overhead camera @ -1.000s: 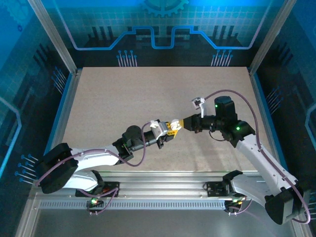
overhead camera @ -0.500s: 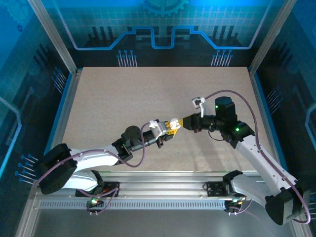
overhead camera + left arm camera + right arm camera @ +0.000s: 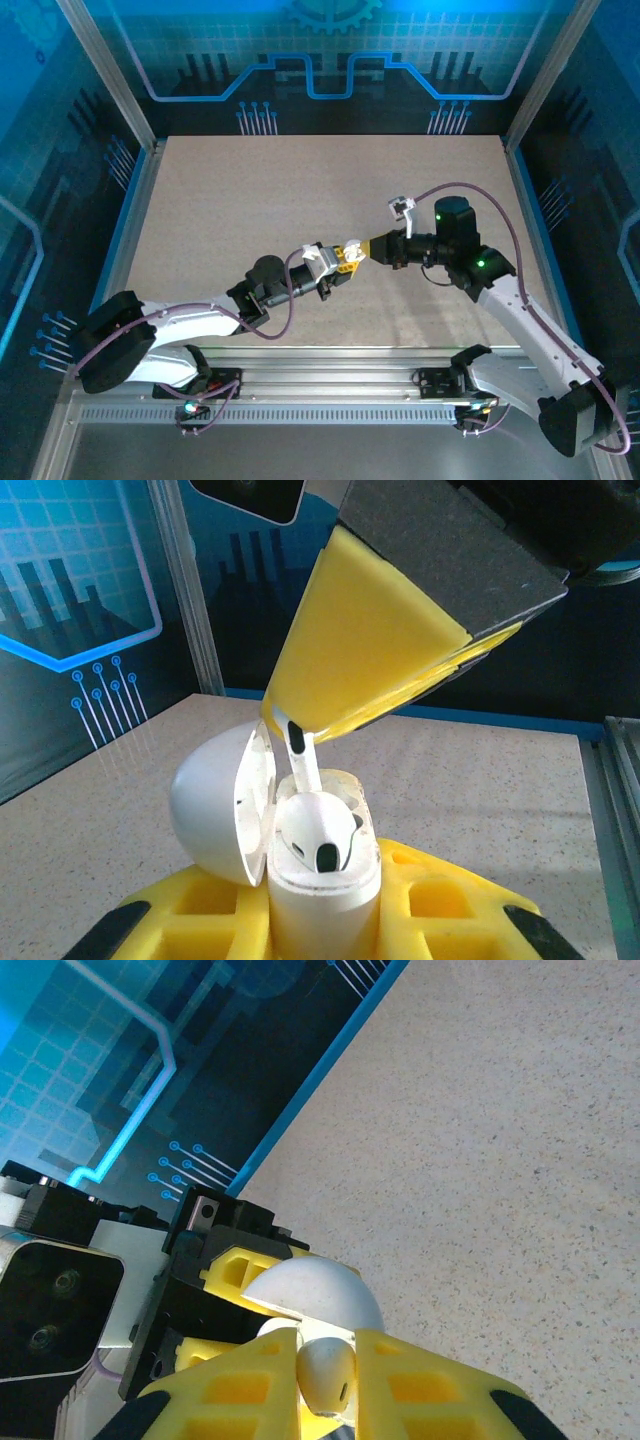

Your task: Insert wireless bluetooth earbuds into charging case

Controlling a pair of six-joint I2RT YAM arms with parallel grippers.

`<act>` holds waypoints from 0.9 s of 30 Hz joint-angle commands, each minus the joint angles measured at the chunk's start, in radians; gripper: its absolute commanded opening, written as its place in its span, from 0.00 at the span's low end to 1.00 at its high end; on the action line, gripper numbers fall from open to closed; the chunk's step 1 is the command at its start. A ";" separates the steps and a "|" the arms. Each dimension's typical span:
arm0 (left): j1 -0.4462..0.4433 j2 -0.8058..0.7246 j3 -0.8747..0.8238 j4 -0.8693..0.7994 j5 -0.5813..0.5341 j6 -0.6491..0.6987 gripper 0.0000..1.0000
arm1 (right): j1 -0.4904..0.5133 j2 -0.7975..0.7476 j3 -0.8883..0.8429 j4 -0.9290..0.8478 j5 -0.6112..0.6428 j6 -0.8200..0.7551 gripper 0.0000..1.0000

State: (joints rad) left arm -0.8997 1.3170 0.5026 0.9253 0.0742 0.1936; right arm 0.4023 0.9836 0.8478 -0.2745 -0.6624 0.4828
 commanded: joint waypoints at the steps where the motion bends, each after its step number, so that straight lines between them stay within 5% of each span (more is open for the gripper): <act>1: -0.010 -0.029 0.030 0.109 -0.016 0.018 0.17 | 0.034 -0.004 0.011 -0.025 -0.015 0.014 0.18; 27: -0.010 -0.028 0.028 0.122 -0.024 0.011 0.17 | 0.058 0.009 0.014 -0.072 0.016 0.003 0.20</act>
State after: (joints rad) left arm -0.8997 1.3159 0.5030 0.9478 0.0479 0.1932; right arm 0.4335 0.9756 0.8509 -0.2817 -0.6392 0.4973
